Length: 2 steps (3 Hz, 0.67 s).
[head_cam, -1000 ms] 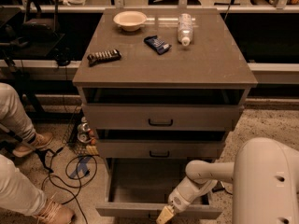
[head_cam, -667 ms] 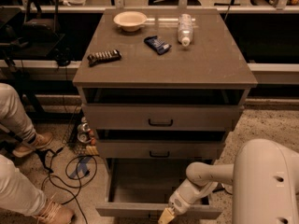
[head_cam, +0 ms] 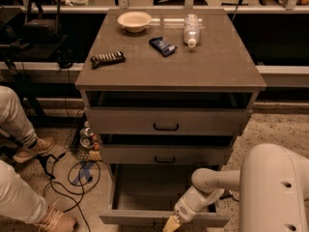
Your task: Close bottom drawer
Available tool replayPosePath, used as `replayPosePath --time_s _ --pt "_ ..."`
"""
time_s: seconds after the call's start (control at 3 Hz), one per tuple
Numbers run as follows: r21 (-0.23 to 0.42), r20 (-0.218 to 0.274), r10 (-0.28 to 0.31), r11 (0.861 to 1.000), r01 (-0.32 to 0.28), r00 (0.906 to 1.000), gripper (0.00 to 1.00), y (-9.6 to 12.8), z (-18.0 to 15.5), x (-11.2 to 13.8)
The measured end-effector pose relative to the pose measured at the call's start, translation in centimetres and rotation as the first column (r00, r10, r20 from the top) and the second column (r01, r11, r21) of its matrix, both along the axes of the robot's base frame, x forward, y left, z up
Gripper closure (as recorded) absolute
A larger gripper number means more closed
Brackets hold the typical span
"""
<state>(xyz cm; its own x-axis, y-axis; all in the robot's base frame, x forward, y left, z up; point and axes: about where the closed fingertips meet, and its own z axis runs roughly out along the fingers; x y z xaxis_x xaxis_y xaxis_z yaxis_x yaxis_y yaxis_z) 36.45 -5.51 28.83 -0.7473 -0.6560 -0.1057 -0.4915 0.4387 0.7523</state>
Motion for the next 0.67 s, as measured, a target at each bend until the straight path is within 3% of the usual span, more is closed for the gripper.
replayPosePath --time_s 0.33,0.67 --pt "-0.038 0.011 -0.045 0.998 0.045 0.9989 1.0 -1.5 -2.1 0.7" --pt "-0.078 0.034 -0.124 0.989 0.127 0.9917 1.0 -4.3 -5.0 1.8"
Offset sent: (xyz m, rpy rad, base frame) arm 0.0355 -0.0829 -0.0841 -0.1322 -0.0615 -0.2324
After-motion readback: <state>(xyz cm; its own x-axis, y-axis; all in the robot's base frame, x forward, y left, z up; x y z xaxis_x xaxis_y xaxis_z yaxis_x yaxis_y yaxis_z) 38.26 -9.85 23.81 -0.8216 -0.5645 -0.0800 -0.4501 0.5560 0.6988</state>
